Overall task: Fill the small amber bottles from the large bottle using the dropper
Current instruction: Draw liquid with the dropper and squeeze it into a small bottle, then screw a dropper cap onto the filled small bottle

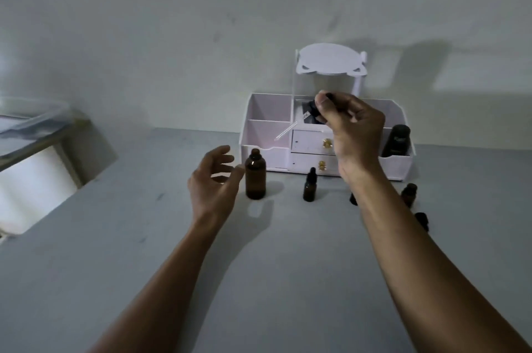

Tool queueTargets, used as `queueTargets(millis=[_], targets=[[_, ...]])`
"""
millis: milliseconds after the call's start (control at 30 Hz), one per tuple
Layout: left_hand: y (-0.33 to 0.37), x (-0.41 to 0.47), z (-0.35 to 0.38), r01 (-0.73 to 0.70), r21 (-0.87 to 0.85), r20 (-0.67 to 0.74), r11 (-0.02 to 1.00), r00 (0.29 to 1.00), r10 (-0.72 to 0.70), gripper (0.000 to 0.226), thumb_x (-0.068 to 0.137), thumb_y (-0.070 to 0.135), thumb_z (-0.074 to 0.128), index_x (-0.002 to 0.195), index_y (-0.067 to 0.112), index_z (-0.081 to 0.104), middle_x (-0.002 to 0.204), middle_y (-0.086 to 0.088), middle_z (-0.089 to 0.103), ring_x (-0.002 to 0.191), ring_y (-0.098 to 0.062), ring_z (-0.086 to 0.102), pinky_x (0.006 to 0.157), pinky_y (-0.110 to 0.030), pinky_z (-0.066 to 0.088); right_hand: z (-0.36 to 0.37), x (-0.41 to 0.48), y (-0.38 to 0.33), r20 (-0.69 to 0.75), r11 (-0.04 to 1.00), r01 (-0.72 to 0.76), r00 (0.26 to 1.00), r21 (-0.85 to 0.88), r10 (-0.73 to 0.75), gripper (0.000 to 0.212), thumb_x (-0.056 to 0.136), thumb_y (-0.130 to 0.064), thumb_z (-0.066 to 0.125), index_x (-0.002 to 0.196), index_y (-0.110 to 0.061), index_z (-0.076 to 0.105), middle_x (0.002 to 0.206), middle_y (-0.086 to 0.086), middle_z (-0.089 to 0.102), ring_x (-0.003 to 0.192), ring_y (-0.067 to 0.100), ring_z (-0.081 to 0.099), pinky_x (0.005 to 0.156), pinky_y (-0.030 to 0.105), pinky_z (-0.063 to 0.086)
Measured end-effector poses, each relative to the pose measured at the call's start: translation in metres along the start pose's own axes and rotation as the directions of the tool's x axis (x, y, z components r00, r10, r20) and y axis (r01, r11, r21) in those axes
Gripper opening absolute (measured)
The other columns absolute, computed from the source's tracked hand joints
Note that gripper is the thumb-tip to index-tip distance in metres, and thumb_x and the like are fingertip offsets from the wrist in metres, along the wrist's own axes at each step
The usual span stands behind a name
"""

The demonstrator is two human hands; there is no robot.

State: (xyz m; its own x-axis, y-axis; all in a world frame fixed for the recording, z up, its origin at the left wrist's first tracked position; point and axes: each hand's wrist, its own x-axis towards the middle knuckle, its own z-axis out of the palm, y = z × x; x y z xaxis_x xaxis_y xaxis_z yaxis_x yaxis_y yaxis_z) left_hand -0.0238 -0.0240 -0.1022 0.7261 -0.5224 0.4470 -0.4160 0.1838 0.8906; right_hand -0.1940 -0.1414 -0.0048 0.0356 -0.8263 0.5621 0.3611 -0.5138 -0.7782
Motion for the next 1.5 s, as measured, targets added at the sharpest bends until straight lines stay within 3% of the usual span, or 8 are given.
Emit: queueTargets(millis=[300,500,700,933,1067,1200,1333,1500], targets=[[-0.033,0.018,-0.002,0.099,-0.017,0.232,0.995,0.968,-0.093,0.057,0.069,0.032,0.079,0.122,0.014,0.07,0.111,0.002,0.074,0.102,-0.004,0.07,0.095,-0.025,0.056,0.028,-0.006,0.027,0.07,0.996,-0.07,0.995,-0.055,0.074,0.009,0.084,-0.009,0.078,0.084,-0.017,0.076,0.074,-0.01,0.075,0.08,0.018,0.074,0.086,0.039,0.061],[-0.04,0.024,0.003,0.074,-0.004,0.308,0.997,0.949,-0.069,0.059,0.066,0.036,0.083,0.12,0.014,0.072,0.11,0.001,0.076,0.104,-0.013,0.072,0.098,-0.037,0.056,0.033,-0.004,0.028,0.127,0.991,-0.004,0.992,-0.135,0.022,0.007,0.084,-0.008,0.077,0.088,-0.013,0.076,0.069,-0.015,0.074,0.071,0.007,0.073,0.079,0.029,0.062],[-0.04,0.023,0.007,0.05,0.006,0.348,0.999,0.936,-0.049,0.05,0.07,0.02,0.082,0.119,0.017,0.074,0.106,0.002,0.078,0.101,-0.012,0.073,0.097,-0.04,0.057,0.039,-0.002,0.031,0.224,0.972,0.077,0.974,-0.221,-0.026,0.005,0.085,-0.015,0.078,0.089,-0.013,0.077,0.077,-0.005,0.076,0.073,0.01,0.073,0.08,0.034,0.062],[-0.04,0.023,0.007,0.044,0.018,0.352,0.999,0.935,-0.048,0.044,0.078,0.01,0.083,0.121,0.015,0.072,0.104,0.002,0.077,0.098,-0.004,0.073,0.095,-0.029,0.057,0.059,0.0,0.043,0.453,0.89,0.142,0.888,-0.433,0.078,0.016,0.086,-0.02,0.076,0.098,-0.009,0.077,0.09,0.002,0.077,0.083,0.013,0.074,0.083,0.025,0.06],[-0.038,0.022,0.007,0.022,0.047,0.353,0.999,0.935,-0.037,0.046,0.079,0.016,0.083,0.123,0.015,0.071,0.106,0.005,0.075,0.094,0.006,0.07,0.087,-0.014,0.055,0.06,-0.015,0.061,0.463,0.834,0.112,0.867,-0.54,0.184,0.019,0.085,-0.02,0.077,0.101,-0.011,0.077,0.096,0.003,0.077,0.084,0.011,0.072,0.083,0.022,0.058],[-0.039,0.02,0.007,0.003,0.065,0.361,0.998,0.932,-0.026,0.05,0.08,0.023,0.082,0.127,0.018,0.068,0.113,0.004,0.074,0.1,-0.001,0.07,0.095,-0.029,0.057,0.052,-0.023,0.063,0.433,0.823,0.109,0.884,-0.558,0.176,0.028,0.084,-0.027,0.078,0.107,-0.011,0.076,0.103,0.004,0.076,0.09,0.013,0.071,0.087,0.025,0.058],[-0.037,0.013,0.006,-0.09,0.09,0.26,0.992,0.963,0.064,0.058,0.079,0.028,0.083,0.133,0.022,0.062,0.115,0.003,0.071,0.104,-0.007,0.068,0.084,-0.026,0.057,0.03,-0.025,0.049,0.387,0.859,0.086,0.912,-0.505,0.136,0.04,0.081,-0.029,0.081,0.117,-0.015,0.072,0.104,0.001,0.074,0.09,0.011,0.07,0.081,0.021,0.058],[-0.018,-0.007,0.008,-0.184,0.113,0.11,0.976,0.979,0.172,0.044,0.083,0.016,0.08,0.125,0.02,0.065,0.099,0.002,0.071,0.088,-0.015,0.069,0.075,-0.032,0.058,-0.048,-0.032,0.025,0.378,0.864,0.197,0.926,-0.464,-0.008,0.026,0.084,-0.013,0.078,0.109,-0.011,0.075,0.1,0.002,0.075,0.085,0.009,0.07,0.075,0.023,0.059]])
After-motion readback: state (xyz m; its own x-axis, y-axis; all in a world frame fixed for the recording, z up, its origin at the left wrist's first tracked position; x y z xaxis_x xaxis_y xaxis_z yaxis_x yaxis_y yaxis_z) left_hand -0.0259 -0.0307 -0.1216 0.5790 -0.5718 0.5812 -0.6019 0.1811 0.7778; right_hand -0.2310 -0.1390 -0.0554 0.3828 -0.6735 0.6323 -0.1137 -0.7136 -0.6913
